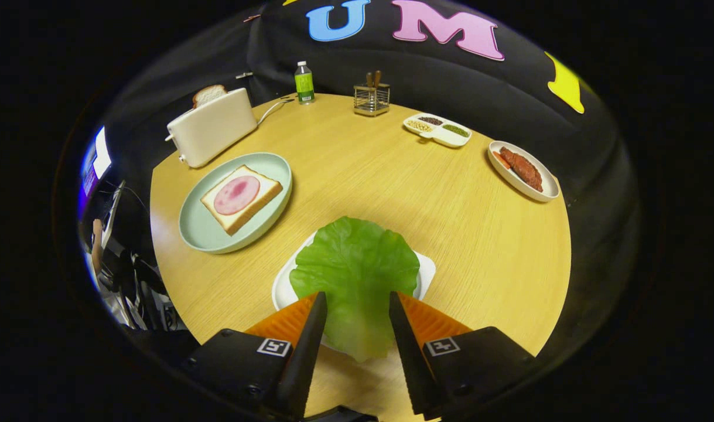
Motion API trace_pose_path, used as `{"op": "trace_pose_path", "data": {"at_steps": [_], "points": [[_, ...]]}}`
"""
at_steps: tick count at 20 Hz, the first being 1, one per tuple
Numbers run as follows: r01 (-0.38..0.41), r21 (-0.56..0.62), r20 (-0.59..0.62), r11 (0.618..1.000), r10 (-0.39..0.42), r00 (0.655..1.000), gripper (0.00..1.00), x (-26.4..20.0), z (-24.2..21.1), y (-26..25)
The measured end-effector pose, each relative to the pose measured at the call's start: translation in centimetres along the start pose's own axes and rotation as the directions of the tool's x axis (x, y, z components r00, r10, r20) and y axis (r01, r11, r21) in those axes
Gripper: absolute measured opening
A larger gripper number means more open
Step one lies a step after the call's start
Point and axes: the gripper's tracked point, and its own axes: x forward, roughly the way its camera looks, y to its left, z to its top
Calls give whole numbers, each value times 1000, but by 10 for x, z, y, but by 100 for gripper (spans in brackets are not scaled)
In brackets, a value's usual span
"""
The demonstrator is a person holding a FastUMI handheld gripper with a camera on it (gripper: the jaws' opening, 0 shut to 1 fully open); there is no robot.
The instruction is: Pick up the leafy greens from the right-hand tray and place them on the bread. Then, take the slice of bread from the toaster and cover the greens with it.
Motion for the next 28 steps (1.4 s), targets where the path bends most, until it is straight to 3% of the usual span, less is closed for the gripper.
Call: {"op": "trace_pose_path", "data": {"at_steps": [2, 6, 9, 10, 22, 28], "points": [[-14, 2, -30, 1000, 14, 999, 68, 10, -6, 0], [-10, 8, -68, 1000, 11, 998, 47, 14, -16, -6], [-8, -13, -43, 1000, 8, 999, 13, 19, -16, -5], [-5, -28, -35, 1000, 4, 999, 8, 19, -16, -6], [14, -10, 185, 1000, -12, 983, 7, -50, 57, -2], [-37, -51, 276, 998, 50, 960, 7, -79, 115, 40]]}}
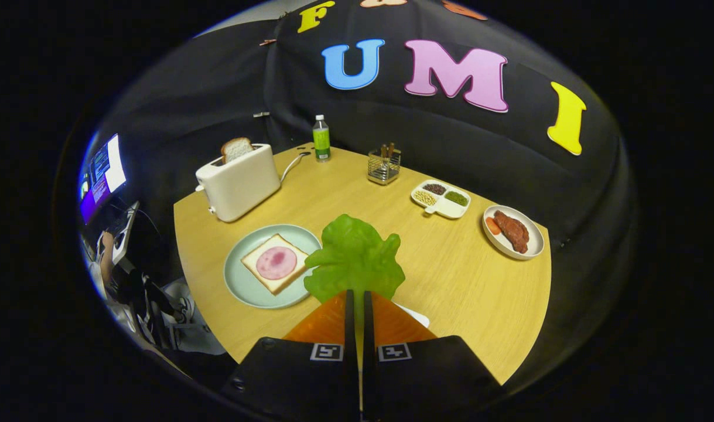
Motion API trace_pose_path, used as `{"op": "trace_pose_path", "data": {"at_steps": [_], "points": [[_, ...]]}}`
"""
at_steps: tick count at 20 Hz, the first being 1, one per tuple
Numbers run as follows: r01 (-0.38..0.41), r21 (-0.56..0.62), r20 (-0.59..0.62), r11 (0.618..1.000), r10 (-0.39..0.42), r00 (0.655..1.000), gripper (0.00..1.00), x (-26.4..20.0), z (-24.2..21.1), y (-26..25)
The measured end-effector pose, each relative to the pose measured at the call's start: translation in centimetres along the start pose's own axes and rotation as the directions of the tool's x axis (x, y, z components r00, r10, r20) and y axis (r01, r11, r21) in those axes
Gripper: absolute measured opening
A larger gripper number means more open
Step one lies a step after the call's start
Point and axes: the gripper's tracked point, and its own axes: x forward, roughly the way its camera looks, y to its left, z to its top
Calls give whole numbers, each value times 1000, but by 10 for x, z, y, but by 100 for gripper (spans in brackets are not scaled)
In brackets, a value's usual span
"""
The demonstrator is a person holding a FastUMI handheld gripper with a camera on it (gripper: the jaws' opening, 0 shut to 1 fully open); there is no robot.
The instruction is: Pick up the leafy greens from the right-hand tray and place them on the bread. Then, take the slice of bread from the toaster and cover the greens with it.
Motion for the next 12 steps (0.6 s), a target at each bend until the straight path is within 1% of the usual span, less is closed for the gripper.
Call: {"op": "trace_pose_path", "data": {"at_steps": [4, 8, 12], "points": [[-76, -34, 24, 997, 77, 997, 7, 18, 35, 51], [-142, -58, 10, 988, 143, 990, 7, 42, 53, 99], [-168, -85, -26, 982, 166, 986, 7, 70, 56, 129]]}}
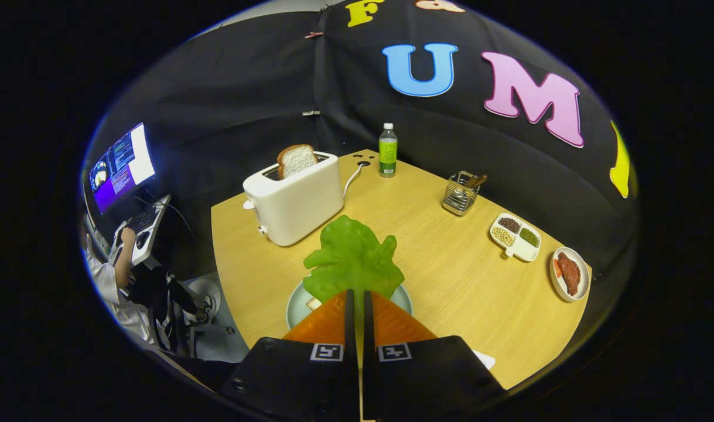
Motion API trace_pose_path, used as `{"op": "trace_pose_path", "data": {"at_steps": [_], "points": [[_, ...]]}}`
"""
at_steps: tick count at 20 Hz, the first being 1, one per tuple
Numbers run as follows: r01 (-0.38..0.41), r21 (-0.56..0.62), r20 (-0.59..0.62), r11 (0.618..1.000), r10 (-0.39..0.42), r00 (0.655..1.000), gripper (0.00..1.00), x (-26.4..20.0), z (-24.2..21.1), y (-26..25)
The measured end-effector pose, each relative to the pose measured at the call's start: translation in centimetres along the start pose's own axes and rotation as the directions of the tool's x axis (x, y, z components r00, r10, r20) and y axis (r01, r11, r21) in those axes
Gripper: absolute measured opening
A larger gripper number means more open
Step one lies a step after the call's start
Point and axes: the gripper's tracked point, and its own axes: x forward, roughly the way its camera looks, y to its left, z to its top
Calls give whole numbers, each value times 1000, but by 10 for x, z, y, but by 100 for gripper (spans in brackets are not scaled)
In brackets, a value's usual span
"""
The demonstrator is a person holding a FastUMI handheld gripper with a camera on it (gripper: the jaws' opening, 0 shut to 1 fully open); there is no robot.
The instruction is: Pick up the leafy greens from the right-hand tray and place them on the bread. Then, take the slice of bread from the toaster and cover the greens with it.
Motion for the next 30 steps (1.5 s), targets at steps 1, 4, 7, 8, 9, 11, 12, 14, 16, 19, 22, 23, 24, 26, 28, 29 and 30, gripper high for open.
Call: {"op": "trace_pose_path", "data": {"at_steps": [1, 4, 7, 8, 9, 11, 12, 14, 16, 19, 22, 23, 24, 26, 28, 29, 30], "points": [[4, -1, -3, 1000, -4, 1000, 7, 6, 3, 2], [18, 23, -41, 1000, -17, 999, 9, 24, -6, 3], [43, 34, -59, 999, -41, 997, 69, 34, -13, -4], [50, 27, -56, 998, -48, 997, 97, 35, -13, -5], [55, 24, -50, 998, -54, 997, 98, 35, -11, -5], [51, 27, -23, 998, -50, 998, 96, 32, -4, -3], [44, 34, -2, 998, -44, 999, 96, 30, 3, 1], [35, 42, 48, 998, -37, 998, 96, 28, 19, 5], [32, 39, 104, 999, -36, 994, 96, 26, 44, 12], [11, 35, 150, 999, -16, 989, 96, 30, 80, 29], [-21, 34, 197, 999, 14, 980, 96, 43, 118, 56], [-29, 28, 211, 999, 22, 977, 96, 51, 131, 64], [-37, 27, 221, 999, 30, 975, 96, 57, 141, 73], [-66, 50, 231, 997, 53, 972, 98, 74, 160, 95], [-81, 82, 231, 993, 60, 971, 99, 96, 175, 112], [-72, 94, 226, 993, 50, 973, 99, 107, 181, 116], [-66, 107, 219, 992, 42, 975, 98, 121, 186, 122]]}}
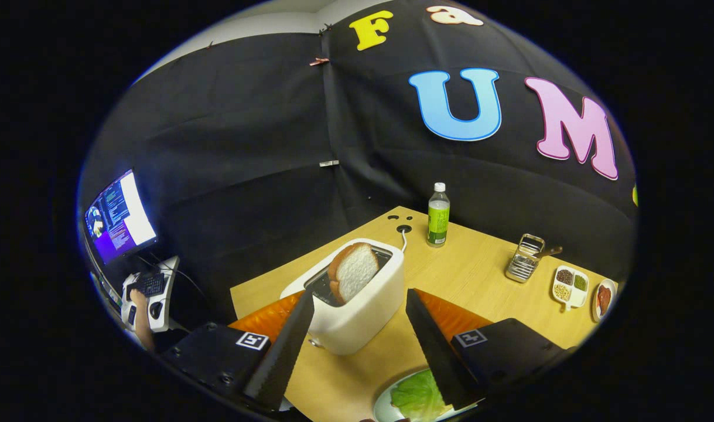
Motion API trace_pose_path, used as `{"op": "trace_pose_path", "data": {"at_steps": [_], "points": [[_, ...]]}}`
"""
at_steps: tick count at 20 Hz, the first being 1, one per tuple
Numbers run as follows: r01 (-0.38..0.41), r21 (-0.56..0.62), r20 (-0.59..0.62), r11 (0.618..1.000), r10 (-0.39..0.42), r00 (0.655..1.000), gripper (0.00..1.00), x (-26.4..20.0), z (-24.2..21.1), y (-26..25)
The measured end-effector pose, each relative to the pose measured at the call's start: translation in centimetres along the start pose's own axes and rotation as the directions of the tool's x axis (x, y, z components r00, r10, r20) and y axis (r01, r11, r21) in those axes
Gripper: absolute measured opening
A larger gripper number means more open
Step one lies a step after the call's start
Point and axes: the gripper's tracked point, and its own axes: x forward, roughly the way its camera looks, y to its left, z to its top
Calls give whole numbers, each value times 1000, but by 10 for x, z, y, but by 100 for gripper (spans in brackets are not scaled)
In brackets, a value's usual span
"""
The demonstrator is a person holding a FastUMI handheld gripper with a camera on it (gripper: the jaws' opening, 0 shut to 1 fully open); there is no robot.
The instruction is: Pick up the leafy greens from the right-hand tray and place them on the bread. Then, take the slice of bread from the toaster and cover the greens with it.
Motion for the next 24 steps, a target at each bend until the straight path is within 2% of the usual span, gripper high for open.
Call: {"op": "trace_pose_path", "data": {"at_steps": [5, 11, 13, 14, 16, 19, 20, 24], "points": [[43, 112, -20, 993, -41, 999, 99, 66, 1, 13], [201, 200, -77, 959, -189, 979, 97, 120, -6, -11], [265, 245, -105, 933, -246, 964, 89, 123, -10, -24], [294, 263, -122, 919, -271, 955, 81, 124, -12, -31], [332, 287, -142, 898, -303, 942, 57, 125, -14, -38], [315, 335, -150, 888, -280, 948, 22, 128, -13, -30], [323, 338, -142, 884, -291, 946, 17, 126, -9, -29], [298, 343, -91, 891, -284, 954, 14, 111, 10, -23]]}}
